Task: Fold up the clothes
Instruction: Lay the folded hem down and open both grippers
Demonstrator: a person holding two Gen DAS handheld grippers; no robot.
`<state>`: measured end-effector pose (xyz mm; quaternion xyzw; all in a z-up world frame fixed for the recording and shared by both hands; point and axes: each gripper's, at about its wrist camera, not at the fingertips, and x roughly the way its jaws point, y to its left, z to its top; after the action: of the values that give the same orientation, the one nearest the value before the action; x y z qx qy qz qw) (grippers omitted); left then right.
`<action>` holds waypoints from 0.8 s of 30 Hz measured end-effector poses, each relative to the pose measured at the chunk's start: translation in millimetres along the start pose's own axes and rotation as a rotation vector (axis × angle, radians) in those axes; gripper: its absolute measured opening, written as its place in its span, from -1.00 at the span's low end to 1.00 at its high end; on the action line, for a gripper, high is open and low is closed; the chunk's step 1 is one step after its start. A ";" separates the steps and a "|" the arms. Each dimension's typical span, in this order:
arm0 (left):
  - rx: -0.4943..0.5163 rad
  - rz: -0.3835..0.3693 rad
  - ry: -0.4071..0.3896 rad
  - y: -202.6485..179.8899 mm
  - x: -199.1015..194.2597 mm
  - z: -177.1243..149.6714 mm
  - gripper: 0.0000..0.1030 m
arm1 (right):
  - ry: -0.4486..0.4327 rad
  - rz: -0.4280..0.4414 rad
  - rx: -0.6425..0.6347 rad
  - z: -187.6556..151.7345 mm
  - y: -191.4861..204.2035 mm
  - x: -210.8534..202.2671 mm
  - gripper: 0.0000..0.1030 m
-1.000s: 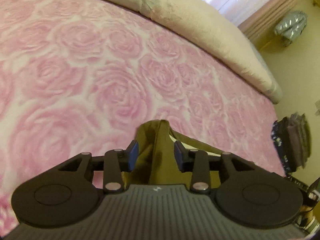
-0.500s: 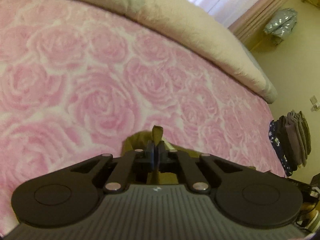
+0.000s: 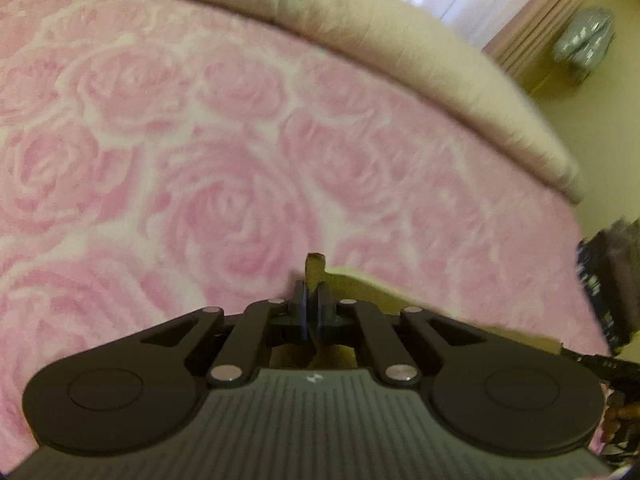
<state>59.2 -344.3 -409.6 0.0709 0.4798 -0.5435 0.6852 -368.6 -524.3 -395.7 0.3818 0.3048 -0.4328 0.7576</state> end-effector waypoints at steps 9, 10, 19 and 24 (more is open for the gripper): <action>0.149 -0.012 -0.050 -50.1 -32.9 -2.8 -0.71 | -0.179 -0.065 -0.127 -9.9 57.3 -49.3 0.38; 0.189 -0.040 -0.036 -59.9 -31.6 -7.0 -0.74 | -0.179 -0.037 -0.142 -13.8 67.2 -50.8 0.30; 0.349 -0.002 0.020 -63.5 28.9 -46.7 -0.87 | -0.111 -0.110 -0.289 -49.1 75.8 15.9 0.06; 0.249 0.001 -0.022 -59.9 -1.9 -36.1 -0.81 | -0.143 -0.123 -0.227 -36.3 73.7 -8.5 0.07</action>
<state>-10.3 -344.6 -401.9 0.1497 0.4007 -0.5994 0.6765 -311.6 -465.5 -384.8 0.2423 0.3199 -0.4673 0.7878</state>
